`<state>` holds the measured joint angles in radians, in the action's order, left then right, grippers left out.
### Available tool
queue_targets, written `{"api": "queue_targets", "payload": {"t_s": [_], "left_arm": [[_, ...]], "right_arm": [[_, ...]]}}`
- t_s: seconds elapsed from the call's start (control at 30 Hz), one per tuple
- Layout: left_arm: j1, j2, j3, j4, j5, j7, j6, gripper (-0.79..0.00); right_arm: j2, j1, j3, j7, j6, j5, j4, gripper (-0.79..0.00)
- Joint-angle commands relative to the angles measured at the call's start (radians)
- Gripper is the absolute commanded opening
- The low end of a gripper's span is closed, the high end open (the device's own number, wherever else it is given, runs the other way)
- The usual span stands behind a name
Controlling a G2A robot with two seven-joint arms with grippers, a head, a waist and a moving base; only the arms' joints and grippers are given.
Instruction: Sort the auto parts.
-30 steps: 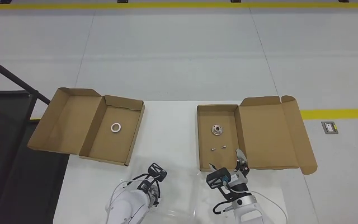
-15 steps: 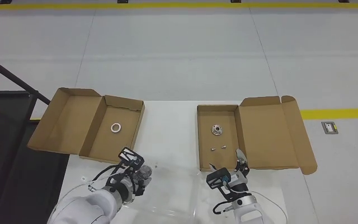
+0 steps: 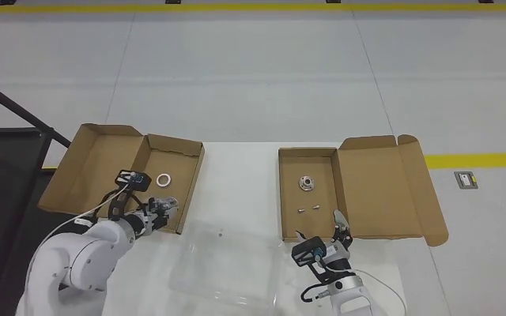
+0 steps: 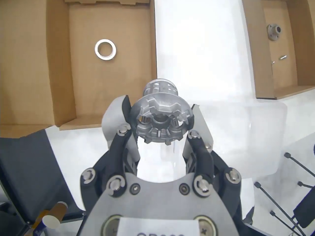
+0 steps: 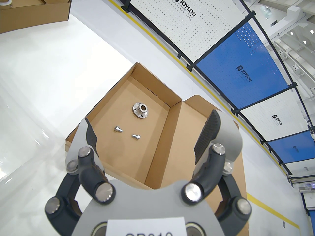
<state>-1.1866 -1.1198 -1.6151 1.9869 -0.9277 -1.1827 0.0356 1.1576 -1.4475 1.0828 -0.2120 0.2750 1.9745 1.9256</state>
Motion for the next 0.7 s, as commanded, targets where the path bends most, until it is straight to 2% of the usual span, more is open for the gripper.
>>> {"api": "queue_targets", "payload": {"t_s": [0.0, 0.23, 0.3, 0.37, 0.47, 0.67], "left_arm": [[-0.003, 0.000, -0.002, 0.004, 0.009, 0.000, 0.001, -0.785], [-0.003, 0.000, -0.002, 0.004, 0.009, 0.000, 0.001, -0.785], [-0.007, 0.000, 0.008, -0.033, 0.006, 0.026, -0.001, -0.785], [0.033, -0.001, 0.019, -0.111, 0.043, 0.018, -0.004, -0.785], [0.131, -0.002, 0.058, -0.266, 0.037, 0.021, -0.021, -0.785], [0.292, -0.014, 0.160, -0.532, -0.034, 0.107, -0.076, -0.785]], "right_arm": [[0.000, 0.000, 0.000, 0.000, 0.000, 0.000, 0.000, 0.000], [0.000, 0.000, 0.000, 0.000, 0.000, 0.000, 0.000, 0.000], [0.000, 0.000, 0.000, 0.000, 0.000, 0.000, 0.000, 0.000], [0.000, 0.000, 0.000, 0.000, 0.000, 0.000, 0.000, 0.000], [0.000, 0.000, 0.000, 0.000, 0.000, 0.000, 0.000, 0.000], [0.000, 0.000, 0.000, 0.000, 0.000, 0.000, 0.000, 0.000]]}}
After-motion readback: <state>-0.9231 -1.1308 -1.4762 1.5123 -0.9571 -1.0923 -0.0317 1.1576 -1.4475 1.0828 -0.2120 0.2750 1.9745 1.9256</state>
